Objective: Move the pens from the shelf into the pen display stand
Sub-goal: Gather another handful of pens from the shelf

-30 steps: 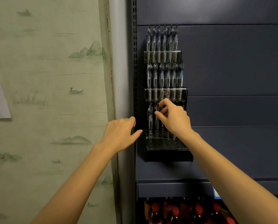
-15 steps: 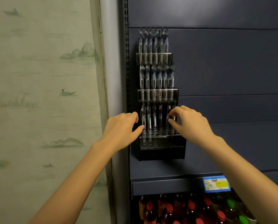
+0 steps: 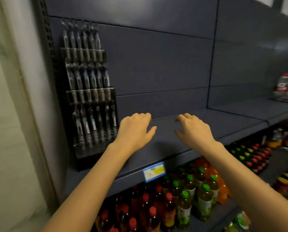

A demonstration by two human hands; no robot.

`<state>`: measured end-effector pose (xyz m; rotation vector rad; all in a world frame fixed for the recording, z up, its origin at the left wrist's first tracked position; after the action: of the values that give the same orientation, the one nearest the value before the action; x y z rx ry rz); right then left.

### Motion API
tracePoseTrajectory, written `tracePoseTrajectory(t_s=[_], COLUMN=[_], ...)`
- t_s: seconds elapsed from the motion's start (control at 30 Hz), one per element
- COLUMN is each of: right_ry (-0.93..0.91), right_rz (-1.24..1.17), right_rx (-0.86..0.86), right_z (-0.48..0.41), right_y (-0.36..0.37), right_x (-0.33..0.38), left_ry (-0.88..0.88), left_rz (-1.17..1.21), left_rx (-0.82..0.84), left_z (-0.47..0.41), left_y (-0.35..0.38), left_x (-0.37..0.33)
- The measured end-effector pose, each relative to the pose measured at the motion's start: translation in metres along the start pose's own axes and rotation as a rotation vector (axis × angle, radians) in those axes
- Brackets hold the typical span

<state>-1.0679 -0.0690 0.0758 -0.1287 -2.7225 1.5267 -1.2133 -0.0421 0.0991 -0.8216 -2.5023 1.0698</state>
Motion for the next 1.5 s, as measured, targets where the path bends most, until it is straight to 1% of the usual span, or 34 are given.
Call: tracePoseTrajectory(t_s=[0.2,0.43,0.8,1.13,1.5], right_ry=[0.197,0.345,0.557,0.601,0.596], right_rz=[0.114,0.232,0.363,0.404,0.416], right_rx=[-0.001,0.010,0.014,-0.019,-0.037], right_z=[0.044,0.102,0.170,0.175,0.126], right_y=[-0.013,-0.036,-0.066,-0.055,-0.030], right_x=[-0.097,-0.218,-0.426,-0.572,-0.747], left_ry=[0.126,0.277,0.406,0.481,0.534], left_rz=[0.103,0.199,0.291,0.270,0.293], left_rx=[0.022,0.052,0.039,0.109,0.174], left_z=[-0.034,-0.068,-0.132,-0.201,-0.316], left_y=[0.049,0.085,0.133,0.201,0.296], left_x=[-0.099,-0.227,-0.441,-0.577,-0.716])
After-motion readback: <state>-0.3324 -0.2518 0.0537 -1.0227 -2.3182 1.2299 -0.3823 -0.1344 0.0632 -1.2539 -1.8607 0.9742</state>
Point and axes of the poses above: each hand's wrist, its own z-axis away from the middle knuckle, its own y-axis out of the palm, x = y × z, the point moved 9 cm from there along -z, towards the middle knuckle, and after that the axes turned 8 degrees about -y, right-handed, at the moved point
